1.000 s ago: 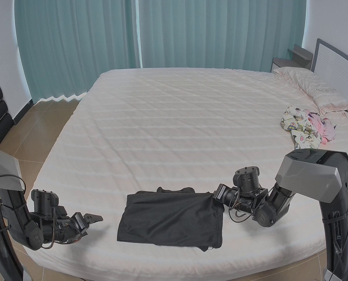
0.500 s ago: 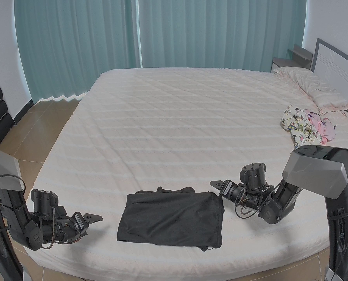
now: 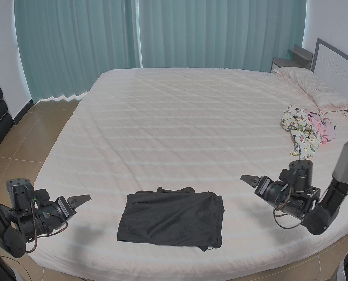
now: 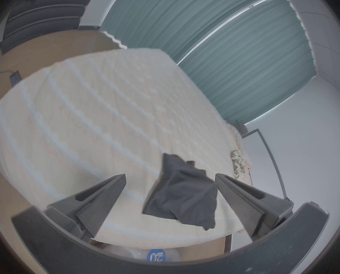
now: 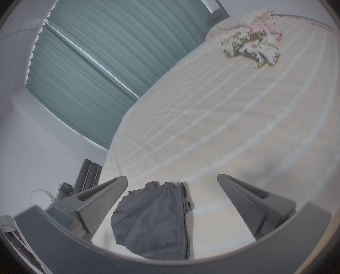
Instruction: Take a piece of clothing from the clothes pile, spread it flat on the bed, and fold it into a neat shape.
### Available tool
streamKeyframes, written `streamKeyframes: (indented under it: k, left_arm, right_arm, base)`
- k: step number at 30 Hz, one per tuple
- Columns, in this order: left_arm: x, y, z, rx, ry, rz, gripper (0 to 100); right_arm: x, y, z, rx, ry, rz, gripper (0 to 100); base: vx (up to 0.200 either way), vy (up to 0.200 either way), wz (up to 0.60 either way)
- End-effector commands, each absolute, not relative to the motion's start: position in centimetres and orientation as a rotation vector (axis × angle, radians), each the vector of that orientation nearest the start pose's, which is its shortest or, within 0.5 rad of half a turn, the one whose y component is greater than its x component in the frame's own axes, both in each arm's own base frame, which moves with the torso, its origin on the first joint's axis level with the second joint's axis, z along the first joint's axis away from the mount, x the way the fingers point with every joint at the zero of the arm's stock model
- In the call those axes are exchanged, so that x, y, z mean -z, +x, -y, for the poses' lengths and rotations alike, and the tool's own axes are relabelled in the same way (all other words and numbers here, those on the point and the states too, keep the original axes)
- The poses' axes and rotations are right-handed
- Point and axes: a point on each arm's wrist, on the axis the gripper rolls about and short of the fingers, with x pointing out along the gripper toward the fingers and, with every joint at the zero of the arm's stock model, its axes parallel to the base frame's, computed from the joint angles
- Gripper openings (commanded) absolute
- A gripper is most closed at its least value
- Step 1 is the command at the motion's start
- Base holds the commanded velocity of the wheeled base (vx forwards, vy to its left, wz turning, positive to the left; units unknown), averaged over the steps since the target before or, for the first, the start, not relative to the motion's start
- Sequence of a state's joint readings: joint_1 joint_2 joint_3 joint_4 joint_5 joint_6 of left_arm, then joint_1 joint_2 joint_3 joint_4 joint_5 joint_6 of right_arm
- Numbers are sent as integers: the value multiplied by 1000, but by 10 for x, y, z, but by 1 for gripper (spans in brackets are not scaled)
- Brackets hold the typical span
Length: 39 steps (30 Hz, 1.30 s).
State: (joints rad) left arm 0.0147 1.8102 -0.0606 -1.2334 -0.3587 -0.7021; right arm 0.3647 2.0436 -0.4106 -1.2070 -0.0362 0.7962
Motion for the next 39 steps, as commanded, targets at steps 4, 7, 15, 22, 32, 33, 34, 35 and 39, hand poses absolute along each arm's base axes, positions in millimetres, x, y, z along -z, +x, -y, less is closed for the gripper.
streamKeyframes:
  k: [4,7,15,22,32,33,34,35,39]
  left_arm:
    - [-127,113,6,270,-705,-305,100]
    - [-128,84,7,288,-651,-284,100]
    - [-123,36,8,276,-595,-329,100]
    - [-105,4,8,346,-474,-253,100]
    - [-94,-24,7,376,-429,-146,100]
    - [-94,-25,7,374,-423,-135,100]
    - [-94,-26,7,367,-420,-125,100]
    - [-93,-27,7,357,-416,-107,100]
    - [-92,-30,8,353,-408,-63,100]
  right_arm:
    - [-124,154,-54,-225,717,-183,100]
    - [-129,133,-44,-124,704,-170,100]
    - [-128,67,-20,-58,633,-168,100]
    - [-114,10,4,-5,484,-69,100]
    - [-85,-14,9,58,333,-36,100]
    - [-85,-14,9,66,324,-31,100]
    - [-85,-15,9,73,316,-28,100]
    - [-85,-15,8,88,304,-26,100]
    - [-85,-15,8,97,256,-19,100]
  base:
    - [0,0,0]
    - [0,0,0]
    - [0,0,0]
    - [0,0,0]
    - [0,0,0]
    - [0,0,0]
    - [0,0,0]
    - [0,0,0]
    - [0,0,0]
